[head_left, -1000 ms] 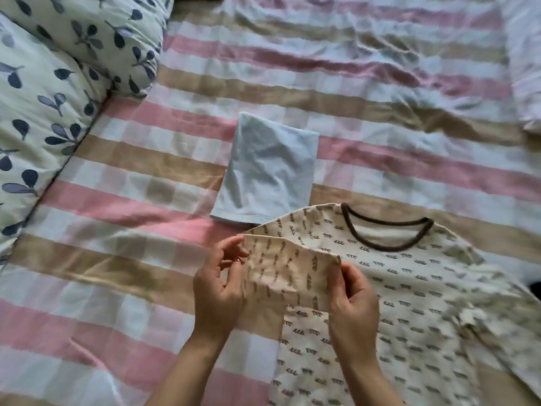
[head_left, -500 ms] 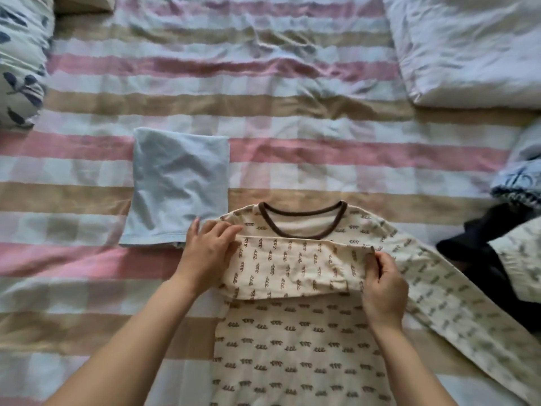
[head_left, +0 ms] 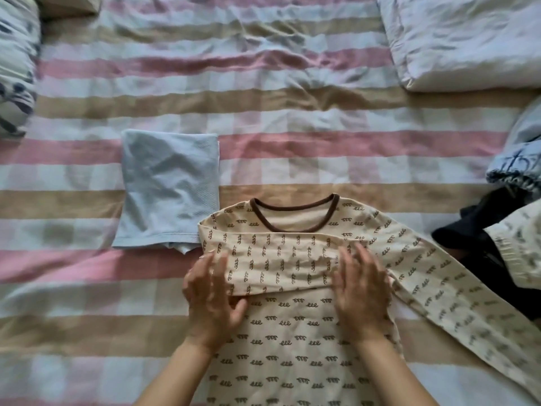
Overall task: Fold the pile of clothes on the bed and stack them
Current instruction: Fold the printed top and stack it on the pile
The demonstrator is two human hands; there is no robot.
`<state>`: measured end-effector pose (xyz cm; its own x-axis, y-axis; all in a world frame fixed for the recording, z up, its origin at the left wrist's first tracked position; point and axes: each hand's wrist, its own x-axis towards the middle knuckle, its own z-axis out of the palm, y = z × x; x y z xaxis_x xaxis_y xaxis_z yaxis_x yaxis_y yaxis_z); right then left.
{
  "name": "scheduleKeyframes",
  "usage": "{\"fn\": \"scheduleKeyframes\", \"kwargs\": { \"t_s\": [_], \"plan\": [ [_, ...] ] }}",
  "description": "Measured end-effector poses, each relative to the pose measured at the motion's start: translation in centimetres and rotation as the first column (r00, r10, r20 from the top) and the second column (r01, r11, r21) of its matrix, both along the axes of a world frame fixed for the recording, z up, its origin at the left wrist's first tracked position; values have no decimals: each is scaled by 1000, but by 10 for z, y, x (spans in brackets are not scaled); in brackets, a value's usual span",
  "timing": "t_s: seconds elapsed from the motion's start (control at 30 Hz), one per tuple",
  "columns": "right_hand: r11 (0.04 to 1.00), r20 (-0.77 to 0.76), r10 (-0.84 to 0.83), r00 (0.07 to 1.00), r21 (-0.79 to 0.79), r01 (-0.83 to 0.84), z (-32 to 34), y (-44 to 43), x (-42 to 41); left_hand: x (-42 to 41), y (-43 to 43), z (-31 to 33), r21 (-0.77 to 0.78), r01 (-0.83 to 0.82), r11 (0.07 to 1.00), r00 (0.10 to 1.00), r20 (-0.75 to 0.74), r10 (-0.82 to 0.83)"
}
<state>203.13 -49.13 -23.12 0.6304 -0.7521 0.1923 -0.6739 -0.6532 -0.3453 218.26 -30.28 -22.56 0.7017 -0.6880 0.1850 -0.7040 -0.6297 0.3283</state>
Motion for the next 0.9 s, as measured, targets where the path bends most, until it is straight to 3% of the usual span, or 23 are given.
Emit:
{"fn": "scheduleKeyframes", "kwargs": {
  "t_s": [0.07,0.17,0.23,0.37,0.5,0.6,0.8,0.9],
  "plan": [
    [986,80,-165,983,34,162,1,-1,-16,-7,4,6,-47,-296,954,945,-156,286],
    [897,123,-438,890,128,424,4,6,-38,-21,-4,9,-38,-621,783,738,-365,568],
    [813,67,-566,822,215,542,5,13,-44,-27,-11,10,-8,-718,696,634,-421,649],
    [696,-58,-667,743,306,649,5,10,-41,-23,-16,7,20,-807,590,525,-435,732],
    [647,-21,-720,694,343,681,8,0,-41,-13,-9,3,34,-833,552,488,-424,763],
    [650,-34,-707,706,363,668,12,-1,-44,-8,-6,3,17,-856,517,457,-442,771],
    [649,-180,-671,719,328,687,24,29,-80,-37,14,8,84,-680,729,656,-376,655],
    [639,-238,-665,708,311,704,27,57,-113,-64,40,11,212,-636,742,661,-346,666]
  ]
}}
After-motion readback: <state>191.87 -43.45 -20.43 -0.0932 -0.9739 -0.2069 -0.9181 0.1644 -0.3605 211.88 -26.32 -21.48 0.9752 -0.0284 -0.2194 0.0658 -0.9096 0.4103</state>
